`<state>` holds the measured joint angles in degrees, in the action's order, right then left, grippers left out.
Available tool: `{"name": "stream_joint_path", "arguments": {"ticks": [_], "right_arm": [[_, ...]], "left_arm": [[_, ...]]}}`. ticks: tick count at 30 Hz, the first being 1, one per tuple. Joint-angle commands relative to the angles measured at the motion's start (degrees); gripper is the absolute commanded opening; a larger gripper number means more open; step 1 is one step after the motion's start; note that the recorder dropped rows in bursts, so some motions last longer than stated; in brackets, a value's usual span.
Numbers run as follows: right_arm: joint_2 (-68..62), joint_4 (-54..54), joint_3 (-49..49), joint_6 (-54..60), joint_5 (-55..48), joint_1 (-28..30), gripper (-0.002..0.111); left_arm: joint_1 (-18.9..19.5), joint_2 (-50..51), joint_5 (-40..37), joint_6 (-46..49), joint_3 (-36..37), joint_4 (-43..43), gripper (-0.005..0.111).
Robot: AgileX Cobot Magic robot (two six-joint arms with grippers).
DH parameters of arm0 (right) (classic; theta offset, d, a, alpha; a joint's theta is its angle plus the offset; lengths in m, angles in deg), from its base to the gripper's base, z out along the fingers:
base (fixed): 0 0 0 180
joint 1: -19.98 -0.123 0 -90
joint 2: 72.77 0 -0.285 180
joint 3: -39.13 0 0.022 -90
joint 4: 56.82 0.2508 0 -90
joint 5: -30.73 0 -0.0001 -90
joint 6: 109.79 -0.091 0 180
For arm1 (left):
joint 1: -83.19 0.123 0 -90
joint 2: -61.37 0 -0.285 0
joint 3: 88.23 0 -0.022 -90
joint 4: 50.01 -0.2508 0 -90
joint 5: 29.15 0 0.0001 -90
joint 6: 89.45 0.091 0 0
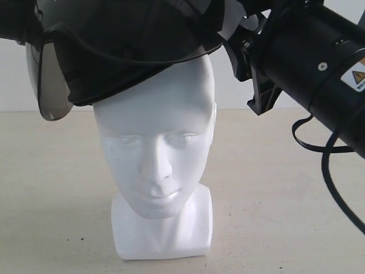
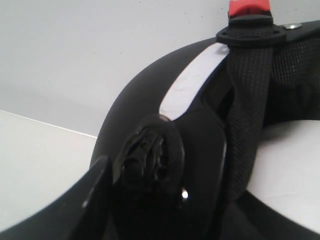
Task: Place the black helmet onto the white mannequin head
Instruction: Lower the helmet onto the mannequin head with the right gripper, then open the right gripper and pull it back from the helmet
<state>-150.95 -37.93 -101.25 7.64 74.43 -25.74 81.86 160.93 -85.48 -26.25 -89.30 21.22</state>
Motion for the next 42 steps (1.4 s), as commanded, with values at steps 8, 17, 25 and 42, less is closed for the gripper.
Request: {"name": "stream_joint_path", "arguments": {"ticks": [8, 17, 25, 42], "right_arm": [[-1.60, -1.02, 4.46, 7.69, -11.87, 0.62, 0.000], [-1.60, -1.02, 5.06, 8.52, -15.18, 0.62, 0.000], [-1.60, 2.64, 8.80, 9.60, -13.39, 0.62, 0.000], [1.09, 4.84, 9.50, 12.92, -10.94, 0.62, 0.000]], "left_arm": [[-3.40, -0.75, -13.63, 0.07, -0.20, 2.66, 0.004], [-3.40, -0.95, -13.63, 0.07, -0.20, 2.66, 0.004], [-3.40, -2.74, -13.63, 0.31, -0.20, 2.66, 0.004], [-3.40, -2.70, -13.63, 1.60, 3.20, 3.29, 0.004]]}}
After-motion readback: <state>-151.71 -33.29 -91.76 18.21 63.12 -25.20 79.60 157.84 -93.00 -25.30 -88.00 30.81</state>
